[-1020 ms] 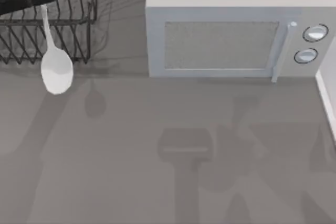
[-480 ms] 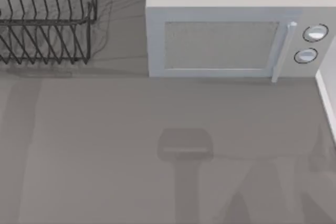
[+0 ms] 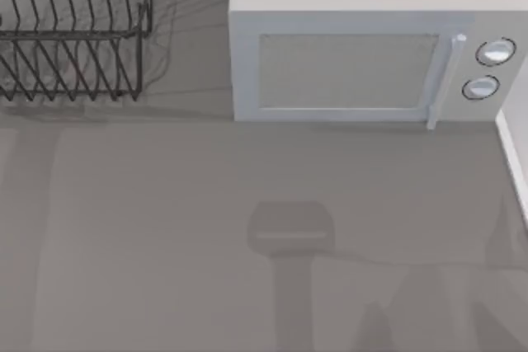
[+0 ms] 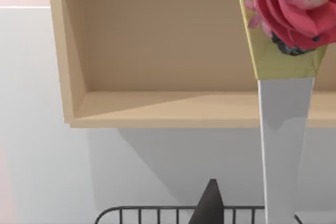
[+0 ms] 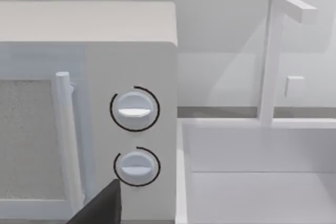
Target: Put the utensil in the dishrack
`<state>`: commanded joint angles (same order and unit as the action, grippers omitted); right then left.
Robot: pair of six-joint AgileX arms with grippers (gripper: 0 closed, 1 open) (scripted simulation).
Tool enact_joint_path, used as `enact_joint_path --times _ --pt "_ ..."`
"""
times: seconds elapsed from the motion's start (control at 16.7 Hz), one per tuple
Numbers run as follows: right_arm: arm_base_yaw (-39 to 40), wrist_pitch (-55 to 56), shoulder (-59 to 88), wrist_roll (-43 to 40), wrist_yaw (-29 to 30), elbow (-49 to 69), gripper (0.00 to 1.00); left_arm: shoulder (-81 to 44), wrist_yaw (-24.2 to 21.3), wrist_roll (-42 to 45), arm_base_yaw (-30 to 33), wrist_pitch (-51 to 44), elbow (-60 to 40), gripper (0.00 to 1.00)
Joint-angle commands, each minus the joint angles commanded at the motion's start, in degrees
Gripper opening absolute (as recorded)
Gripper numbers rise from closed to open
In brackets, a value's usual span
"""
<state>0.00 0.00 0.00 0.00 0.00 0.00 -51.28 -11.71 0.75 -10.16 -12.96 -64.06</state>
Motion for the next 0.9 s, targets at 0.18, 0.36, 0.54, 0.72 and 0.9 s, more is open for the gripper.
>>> enact_joint_path --times 0.18,0.36,0.54,0.72,0.9 --pt "0.0 0.0 0.0 0.0 0.0 0.0 1.0 -3.8 0.2 0.0 0.5 3.7 0.1 0.0" --pt "0.0 0.0 0.0 0.0 0.0 0.0 1.0 -12.3 1.0 0.0 1.3 12.8 1.0 0.0" --pt "0.0 0.0 0.0 0.0 0.0 0.0 1.0 -23.2 2.1 0.1 2.4 25.7 2.9 0.0" --pt "0.0 0.0 0.0 0.0 0.0 0.0 1.0 -34.1 3.4 0.3 3.8 40.2 5.6 0.0" --pt "0.0 0.0 0.0 0.0 0.0 0.0 1.0 -42.8 4.6 0.3 5.1 52.2 8.5 0.0"
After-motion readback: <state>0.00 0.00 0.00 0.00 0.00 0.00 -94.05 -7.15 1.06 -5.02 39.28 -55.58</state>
